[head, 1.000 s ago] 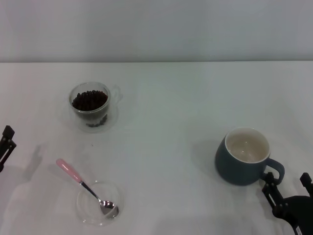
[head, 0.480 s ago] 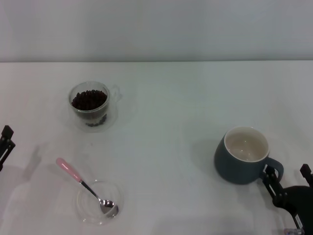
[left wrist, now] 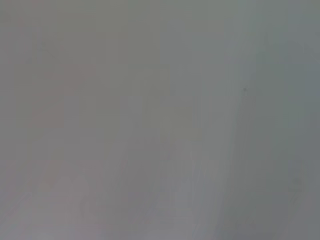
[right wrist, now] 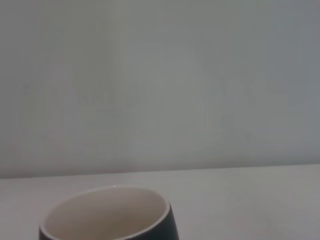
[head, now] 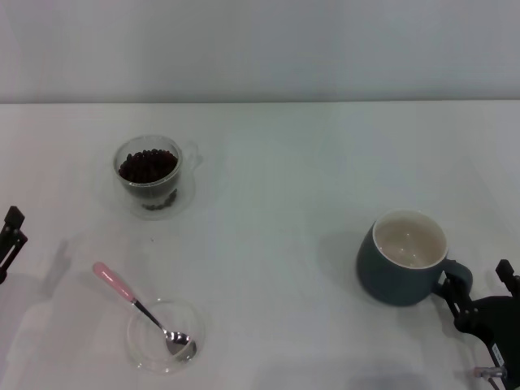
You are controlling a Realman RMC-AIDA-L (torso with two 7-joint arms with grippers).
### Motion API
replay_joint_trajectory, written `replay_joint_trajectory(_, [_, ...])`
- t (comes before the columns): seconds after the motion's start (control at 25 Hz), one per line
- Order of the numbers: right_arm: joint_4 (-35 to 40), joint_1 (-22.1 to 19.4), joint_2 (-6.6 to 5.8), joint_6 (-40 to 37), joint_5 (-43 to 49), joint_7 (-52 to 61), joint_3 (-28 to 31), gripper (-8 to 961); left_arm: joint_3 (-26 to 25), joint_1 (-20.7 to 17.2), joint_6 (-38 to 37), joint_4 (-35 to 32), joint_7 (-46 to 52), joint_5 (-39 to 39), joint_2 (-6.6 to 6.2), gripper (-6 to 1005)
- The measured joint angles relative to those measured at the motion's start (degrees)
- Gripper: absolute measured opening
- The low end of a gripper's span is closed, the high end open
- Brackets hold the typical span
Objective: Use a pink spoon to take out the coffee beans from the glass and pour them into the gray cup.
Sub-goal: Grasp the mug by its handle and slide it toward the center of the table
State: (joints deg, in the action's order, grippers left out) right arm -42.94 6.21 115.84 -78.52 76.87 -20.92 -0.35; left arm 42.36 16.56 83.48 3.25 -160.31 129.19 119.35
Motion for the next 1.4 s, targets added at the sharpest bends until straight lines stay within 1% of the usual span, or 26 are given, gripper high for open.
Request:
replay_joint_trajectory(0.12, [0.1,0.1,0.0,0.1,0.0,0.0,-0.2,790,0.0,0.1,0.0,0.0,0.0,0.0,0.0,888])
replay_joint_trajectory(0.36, [0.0,0.7,0.0,1.4,0.0,0.0,0.2,573,0.0,0.1,0.0,0.0,0.0,0.0,0.0,890])
replay_joint_trajectory(0.56, [0.1,1.6,0.0,2.7,0.0,0.1,0.9,317,0.0,0.1,-0.1,0.0,0.0,0.0,0.0,889])
replay_joint_trajectory(0.8, [0.7,2.5,0.0,2.8,0.0,1.3,1.3,158,0.0,0.4,-0.1,0.0,0.0,0.0,0.0,889])
replay_joint_trajectory(1.04, [1.2,3.2,0.0,3.4,0.0,1.3,1.6,160,0.0,0.4,-0.1,0.0,0.0,0.0,-0.01,889])
replay_joint_trajectory(1.2, [1.2,4.6,0.0,5.7,0.3,1.3,1.7,155,0.0,0.4,-0.1,0.1,0.0,0.0,0.0,890])
replay_joint_trajectory(1.4, [1.0,5.4,0.05,9.6,5.4,1.3,3.7,147,0.0,0.4,-0.1,0.1,0.2,0.0,-0.01,890])
